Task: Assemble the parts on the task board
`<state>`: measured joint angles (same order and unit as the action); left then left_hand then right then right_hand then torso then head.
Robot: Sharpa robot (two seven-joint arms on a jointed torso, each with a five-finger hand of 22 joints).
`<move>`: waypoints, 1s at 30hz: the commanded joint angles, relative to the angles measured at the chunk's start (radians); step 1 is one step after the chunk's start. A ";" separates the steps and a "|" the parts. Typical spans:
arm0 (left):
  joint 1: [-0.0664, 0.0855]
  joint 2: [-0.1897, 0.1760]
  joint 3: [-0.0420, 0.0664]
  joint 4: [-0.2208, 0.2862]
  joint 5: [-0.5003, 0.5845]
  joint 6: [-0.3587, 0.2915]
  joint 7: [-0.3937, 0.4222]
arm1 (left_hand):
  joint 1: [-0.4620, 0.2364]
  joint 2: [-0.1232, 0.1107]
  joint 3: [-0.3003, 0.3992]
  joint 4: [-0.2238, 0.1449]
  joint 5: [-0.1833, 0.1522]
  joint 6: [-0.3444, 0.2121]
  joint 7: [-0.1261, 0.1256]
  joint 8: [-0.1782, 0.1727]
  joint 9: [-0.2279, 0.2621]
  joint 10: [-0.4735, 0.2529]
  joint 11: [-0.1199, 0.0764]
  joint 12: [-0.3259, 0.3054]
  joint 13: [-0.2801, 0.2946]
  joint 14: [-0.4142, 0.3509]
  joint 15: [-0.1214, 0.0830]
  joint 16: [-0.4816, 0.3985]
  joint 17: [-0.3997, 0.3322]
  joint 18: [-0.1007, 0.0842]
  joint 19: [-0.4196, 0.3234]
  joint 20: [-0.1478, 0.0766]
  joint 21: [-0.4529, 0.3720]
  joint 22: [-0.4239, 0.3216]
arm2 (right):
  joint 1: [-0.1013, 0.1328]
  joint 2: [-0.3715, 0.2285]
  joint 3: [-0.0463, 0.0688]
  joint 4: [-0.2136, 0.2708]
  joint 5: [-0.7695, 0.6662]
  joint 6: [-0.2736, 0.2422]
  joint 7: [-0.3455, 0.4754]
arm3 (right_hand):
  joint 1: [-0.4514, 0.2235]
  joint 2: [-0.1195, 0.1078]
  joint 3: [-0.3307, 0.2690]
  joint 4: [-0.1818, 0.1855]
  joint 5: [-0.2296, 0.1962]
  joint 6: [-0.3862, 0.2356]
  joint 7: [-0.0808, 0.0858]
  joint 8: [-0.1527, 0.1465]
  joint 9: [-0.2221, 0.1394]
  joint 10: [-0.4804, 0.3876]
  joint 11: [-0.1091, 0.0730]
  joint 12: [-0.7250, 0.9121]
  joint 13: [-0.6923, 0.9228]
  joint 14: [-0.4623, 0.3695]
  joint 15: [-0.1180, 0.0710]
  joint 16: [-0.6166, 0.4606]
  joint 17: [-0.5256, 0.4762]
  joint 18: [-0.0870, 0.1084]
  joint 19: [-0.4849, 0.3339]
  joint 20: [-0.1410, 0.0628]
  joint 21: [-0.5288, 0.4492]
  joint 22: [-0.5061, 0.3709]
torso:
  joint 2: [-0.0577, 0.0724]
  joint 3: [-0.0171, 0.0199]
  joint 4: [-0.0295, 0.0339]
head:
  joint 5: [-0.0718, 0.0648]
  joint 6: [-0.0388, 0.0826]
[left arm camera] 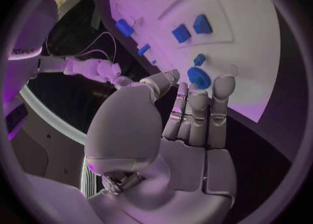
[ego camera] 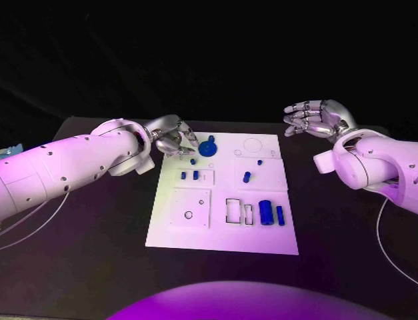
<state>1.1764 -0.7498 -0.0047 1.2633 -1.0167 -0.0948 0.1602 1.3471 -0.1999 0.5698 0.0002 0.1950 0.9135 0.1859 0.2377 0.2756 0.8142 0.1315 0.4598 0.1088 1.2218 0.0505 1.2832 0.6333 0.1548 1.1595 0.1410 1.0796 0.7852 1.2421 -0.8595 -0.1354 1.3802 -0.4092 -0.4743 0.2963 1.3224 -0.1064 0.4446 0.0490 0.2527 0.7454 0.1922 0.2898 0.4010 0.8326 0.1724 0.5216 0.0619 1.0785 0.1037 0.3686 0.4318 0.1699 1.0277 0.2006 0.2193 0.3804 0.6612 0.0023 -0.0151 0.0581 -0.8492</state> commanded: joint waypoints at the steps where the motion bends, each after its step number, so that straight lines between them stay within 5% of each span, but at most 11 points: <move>1: 0.001 -0.021 0.003 0.023 0.368 -0.127 0.157 | -0.011 0.006 0.001 0.009 0.003 0.008 -0.001 -0.003 0.000 0.022 -0.001 0.010 0.001 -0.005 -0.001 -0.004 -0.011 0.009 -0.009 -0.002 -0.013 -0.015 | 0.000 -0.002 0.000 -0.005 -0.120 0.026 -0.003 | 0.006 -0.008 0.031 -0.027 -0.008 0.042 0.036 -0.001 -0.013 0.057 -0.019 -0.037 -0.001 0.079 -0.025 0.030 0.014 0.010 0.047 -0.026 0.062 0.040 | 0.000 -0.0009 0.0015 | -0.003 0.007; 6: 0.000 -0.070 0.005 0.060 0.611 -0.183 0.215 | -0.014 0.013 0.006 0.015 0.003 0.022 -0.001 0.000 0.003 0.038 -0.003 0.015 0.000 -0.050 -0.003 -0.040 -0.096 0.020 -0.047 -0.003 -0.060 -0.078 | 0.000 -0.004 0.001 -0.009 -0.315 0.076 -0.041 | -0.006 -0.014 0.063 -0.083 -0.015 0.124 0.006 -0.029 -0.046 0.188 -0.056 -0.147 0.001 0.242 -0.075 0.148 0.113 0.008 0.093 -0.081 0.277 0.211 | -0.001 -0.0031 0.0041 | -0.006 0.013; 13: -0.002 -0.109 0.005 0.085 0.770 -0.177 0.241 | -0.005 0.026 0.012 0.012 0.002 0.028 -0.010 -0.001 0.009 0.101 -0.018 0.055 0.013 -0.069 -0.015 -0.058 -0.141 0.025 -0.061 -0.012 -0.087 -0.110 | 0.003 -0.006 0.001 0.004 -0.620 0.180 -0.130 | -0.033 -0.023 0.078 -0.104 -0.018 0.153 -0.007 -0.053 -0.061 0.243 -0.067 -0.217 0.006 0.317 -0.090 0.288 0.214 0.011 0.107 -0.088 0.407 0.319 | -0.002 -0.0075 0.0059 | -0.011 0.020; 16: -0.006 -0.125 0.004 0.102 0.820 -0.159 0.246 | 0.002 0.034 0.005 0.005 0.001 0.035 -0.020 -0.001 0.017 0.141 -0.033 0.104 0.037 -0.084 -0.026 -0.073 -0.164 0.031 -0.083 -0.023 -0.120 -0.149 | 0.005 -0.005 0.002 0.017 -0.766 0.228 -0.182 | -0.045 -0.031 0.081 -0.105 -0.021 0.161 -0.010 -0.059 -0.062 0.258 -0.070 -0.237 0.008 0.333 -0.093 0.348 0.251 0.012 0.115 -0.090 0.443 0.349 | 0.000 -0.0060 0.0042 | -0.013 0.027; 24: -0.025 -0.161 0.004 0.169 0.911 -0.119 0.256 | 0.001 0.039 -0.018 -0.003 0.003 0.072 -0.048 0.016 0.078 0.168 -0.069 0.334 0.177 -0.068 -0.055 -0.041 -0.083 0.030 -0.084 -0.048 -0.157 -0.170 | 0.011 0.002 0.002 0.057 -1.064 0.307 -0.301 | -0.068 -0.059 0.077 -0.099 -0.038 0.180 -0.018 -0.056 -0.057 0.264 -0.073 -0.268 0.010 0.376 -0.094 0.563 0.434 -0.010 0.182 -0.091 0.598 0.489 | 0.001 -0.0064 0.0048 | -0.067 0.046; 30: -0.037 -0.178 0.004 0.230 0.951 -0.093 0.278 | -0.010 0.041 -0.019 0.005 0.003 0.072 -0.049 0.021 0.102 0.150 -0.071 0.369 0.203 -0.068 -0.055 -0.036 -0.074 0.030 -0.081 -0.049 -0.163 -0.173 | 0.012 0.020 0.002 0.072 -1.186 0.304 -0.352 | -0.070 -0.067 0.084 -0.097 -0.038 0.167 -0.015 -0.067 -0.059 0.245 -0.068 -0.290 0.009 0.395 -0.090 0.664 0.521 -0.027 0.225 -0.089 0.698 0.582 | 0.001 -0.0048 0.0023 | -0.083 0.052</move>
<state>1.1405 -0.9268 -0.0016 1.4800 -0.1275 -0.2282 0.3982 1.3411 -0.1639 0.5515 0.0014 0.1950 0.9835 0.1374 0.2531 0.3763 0.9692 0.0598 0.8262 0.3111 1.1525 0.0017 1.2413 0.5579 0.1698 1.0756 0.0963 0.9227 0.6131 1.2537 -0.8425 -0.1339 1.4498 -1.4484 -0.2030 0.0114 1.2528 -0.1659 0.5245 -0.0513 0.2182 0.9182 0.1754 0.2284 0.3434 1.0878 0.1041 0.2353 0.0700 1.4579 0.0123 1.0188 0.9406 0.1545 1.2462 0.1115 0.9047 0.9508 0.6617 -0.0034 -0.0106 -0.0196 -0.8005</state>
